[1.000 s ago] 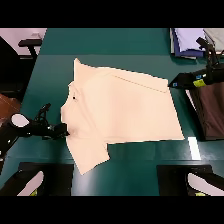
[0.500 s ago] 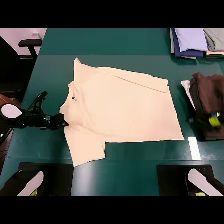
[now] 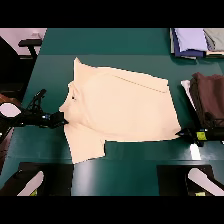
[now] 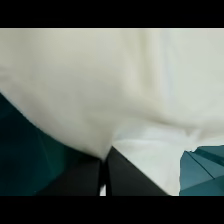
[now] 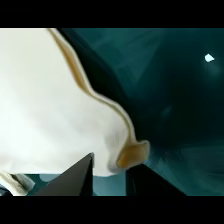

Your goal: Fold the shirts.

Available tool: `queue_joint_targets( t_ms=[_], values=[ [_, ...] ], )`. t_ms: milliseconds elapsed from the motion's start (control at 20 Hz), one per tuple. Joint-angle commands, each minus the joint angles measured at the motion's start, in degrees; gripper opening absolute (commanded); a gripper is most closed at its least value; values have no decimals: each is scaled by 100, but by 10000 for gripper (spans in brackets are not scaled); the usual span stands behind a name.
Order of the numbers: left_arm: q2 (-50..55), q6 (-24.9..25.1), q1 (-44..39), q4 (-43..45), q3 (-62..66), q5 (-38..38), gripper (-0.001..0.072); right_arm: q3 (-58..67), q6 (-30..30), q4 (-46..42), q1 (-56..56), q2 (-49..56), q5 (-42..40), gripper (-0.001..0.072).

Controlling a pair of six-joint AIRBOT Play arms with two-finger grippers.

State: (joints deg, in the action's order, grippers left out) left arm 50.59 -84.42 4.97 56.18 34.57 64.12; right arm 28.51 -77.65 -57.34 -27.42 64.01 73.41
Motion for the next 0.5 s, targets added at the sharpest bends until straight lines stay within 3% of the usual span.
queue_joint_targets(
  t_ms=[0,50,200,450],
  values=[
    [-17,0,0,-9,9,-7,25,278,17,55,638,247,-496,53],
    [-103,-2,0,-7,20,-15,25,439,22,11,820,175,-494,18],
    [-717,-160,0,-2,455,103,24,1147,111,17,1167,-481,-444,17],
    [-1469,-264,0,42,3311,354,25,3550,111,17,1438,-1714,-501,17]
  ],
)
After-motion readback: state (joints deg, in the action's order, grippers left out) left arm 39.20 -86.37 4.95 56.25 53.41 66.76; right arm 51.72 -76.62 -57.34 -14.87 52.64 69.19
